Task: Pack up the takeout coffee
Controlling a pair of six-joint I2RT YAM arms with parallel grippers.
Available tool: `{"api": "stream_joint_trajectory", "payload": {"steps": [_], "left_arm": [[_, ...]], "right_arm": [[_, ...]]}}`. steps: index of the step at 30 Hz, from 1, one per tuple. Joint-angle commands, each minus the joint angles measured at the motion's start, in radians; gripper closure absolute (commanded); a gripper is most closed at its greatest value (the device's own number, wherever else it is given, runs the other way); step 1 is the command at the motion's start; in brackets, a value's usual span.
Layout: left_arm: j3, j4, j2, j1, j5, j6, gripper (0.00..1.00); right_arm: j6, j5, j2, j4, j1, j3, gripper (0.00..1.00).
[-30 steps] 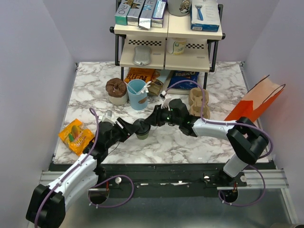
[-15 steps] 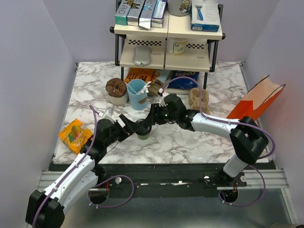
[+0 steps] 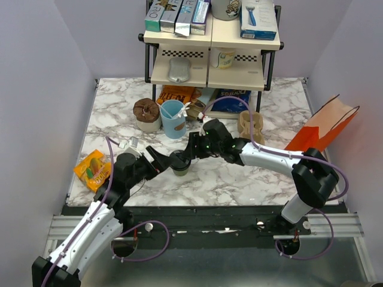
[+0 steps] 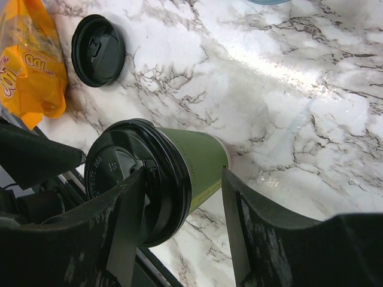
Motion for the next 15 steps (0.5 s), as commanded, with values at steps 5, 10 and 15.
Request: {"api": "stream_joint_trajectory", "payload": {"steps": [5, 10, 15], "left_arm": [[-0.046, 0.198, 0.176, -0.006, 0.03, -0.014, 0.01], [-0.075, 0.327, 0.265, -0.004, 0.088, -0.048, 0.05], [-0.118, 0.376, 0.256, -0.004, 0.111, -0.082, 0.15]], "right_arm": [[-0.028, -0.014, -0.012, 0.101, 0.013, -0.075, 0.4], [-0.091, 0.035, 0.008, 0.365, 0.038, -0.218, 0.41], [-0.175, 0.101, 0.052, 0.628, 0.061, -0.324, 0.43]]}}
